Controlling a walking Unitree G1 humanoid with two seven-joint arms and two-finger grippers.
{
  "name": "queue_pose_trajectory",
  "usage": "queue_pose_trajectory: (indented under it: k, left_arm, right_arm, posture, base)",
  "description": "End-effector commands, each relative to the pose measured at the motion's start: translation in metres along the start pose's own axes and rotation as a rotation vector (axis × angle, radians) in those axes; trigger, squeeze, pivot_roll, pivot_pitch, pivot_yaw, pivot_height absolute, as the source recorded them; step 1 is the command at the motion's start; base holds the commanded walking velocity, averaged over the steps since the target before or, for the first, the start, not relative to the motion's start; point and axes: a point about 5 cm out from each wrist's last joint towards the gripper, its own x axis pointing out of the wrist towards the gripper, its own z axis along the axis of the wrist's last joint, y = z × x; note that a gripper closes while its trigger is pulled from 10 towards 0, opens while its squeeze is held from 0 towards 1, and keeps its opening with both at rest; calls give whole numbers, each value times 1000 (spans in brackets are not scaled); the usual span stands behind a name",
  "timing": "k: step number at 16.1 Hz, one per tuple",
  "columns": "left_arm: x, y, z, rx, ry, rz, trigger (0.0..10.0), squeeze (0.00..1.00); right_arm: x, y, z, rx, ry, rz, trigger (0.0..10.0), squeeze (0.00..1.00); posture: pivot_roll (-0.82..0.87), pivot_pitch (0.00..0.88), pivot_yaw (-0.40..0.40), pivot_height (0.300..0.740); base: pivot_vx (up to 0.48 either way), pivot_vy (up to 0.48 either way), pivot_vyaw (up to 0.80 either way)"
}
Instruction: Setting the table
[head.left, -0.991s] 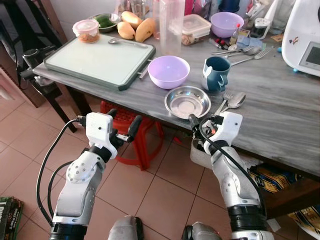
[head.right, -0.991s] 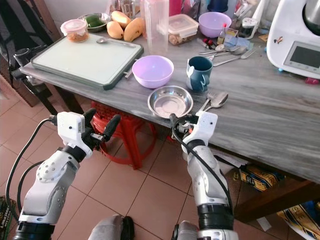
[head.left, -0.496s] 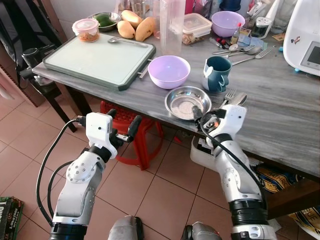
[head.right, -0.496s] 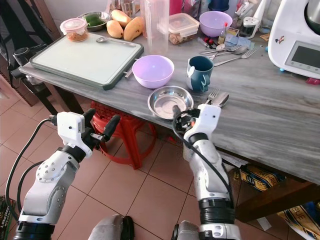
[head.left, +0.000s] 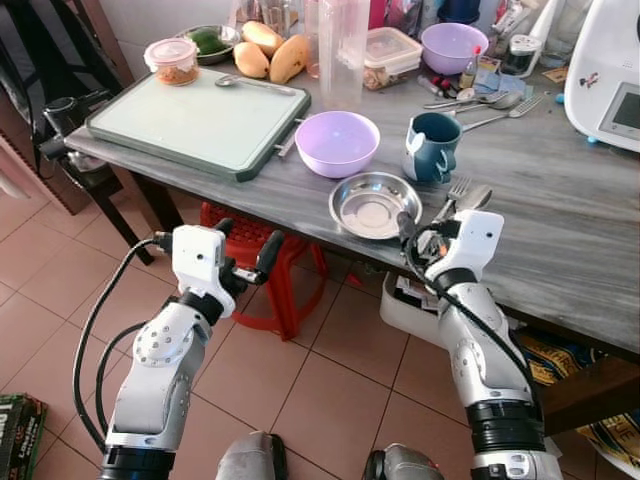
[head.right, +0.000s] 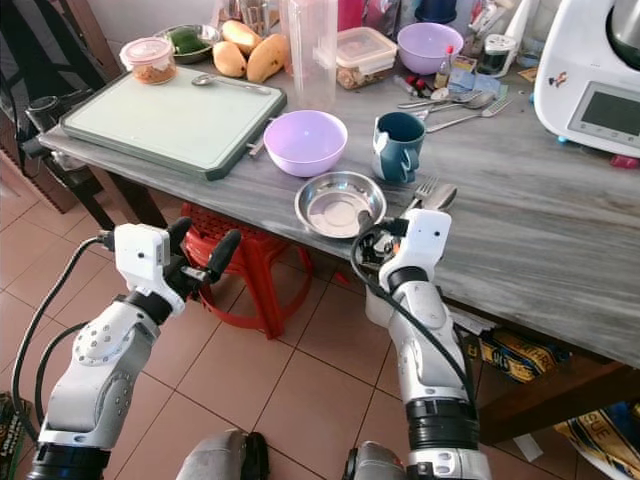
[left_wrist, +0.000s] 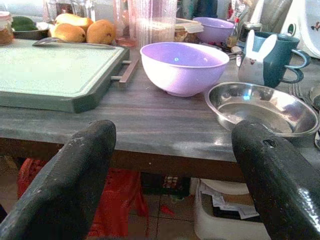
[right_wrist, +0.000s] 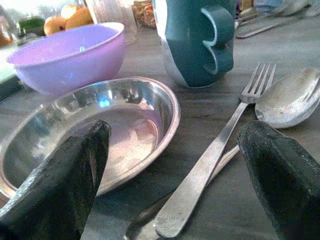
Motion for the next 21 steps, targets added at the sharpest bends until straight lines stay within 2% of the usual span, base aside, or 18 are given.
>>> queue_pose_trajectory:
  k: [1, 4, 7, 8, 9, 10, 11, 12, 16, 21]
  left_arm:
    - [-2, 3, 1, 13, 0, 7, 10000, 0]
    - [-1, 1, 1, 11, 2, 3, 10000, 0]
    - [-2, 0, 2, 10, 3, -2, 10000, 0]
    - [-2, 1, 2, 11, 4, -3, 10000, 0]
    - [-2, 1, 2, 13, 6, -2, 10000, 0]
    - [-3, 2, 2, 16, 9, -1, 10000, 0]
    - [-3, 2, 2, 18, 10, -1, 10000, 0]
    - [-3, 3, 2, 19, 11, -1, 10000, 0]
    - [-7, 4, 2, 23, 15, 6, 10000, 0]
    - [-5, 4, 3, 27, 16, -2, 10000, 0]
  right_arm:
    - [-4, -7, -1, -50, 2, -25, 10000, 675]
    - [-4, -17, -3, -39, 15, -42, 10000, 675]
    - [3, -11, -2, 79, 19, 71, 10000, 647]
    - [4, -9, -2, 96, 18, 107, 10000, 502]
    - [4, -7, -5, 120, 35, 152, 10000, 157]
    - [5, -5, -8, 129, 44, 191, 10000, 8]
    - [6, -3, -11, 136, 68, 232, 10000, 0]
    - [9, -5, -12, 120, 67, 224, 10000, 0]
    - [13, -22, -19, 129, 94, 122, 10000, 0]
    - [12, -25, -26, 128, 109, 125, 10000, 0]
  posture:
    - [34, 48, 50, 740]
    - [31, 50, 52, 740]
    - [37, 61, 61, 740]
    - [40, 64, 62, 740]
    - [41, 66, 63, 740]
    - [44, 67, 64, 740]
    - [47, 69, 65, 740]
    - [53, 71, 63, 740]
    - [62, 73, 64, 740]
    - [62, 67, 68, 740]
  base:
    - [0, 0, 0]
    - [0, 0, 0]
    - [0, 0, 0]
    - [0, 0, 0]
    - [0, 0, 0]
    - [0, 0, 0]
    - [0, 0, 0]
    - [0, 0, 0]
    - [0, 0, 0]
    - [0, 0, 0]
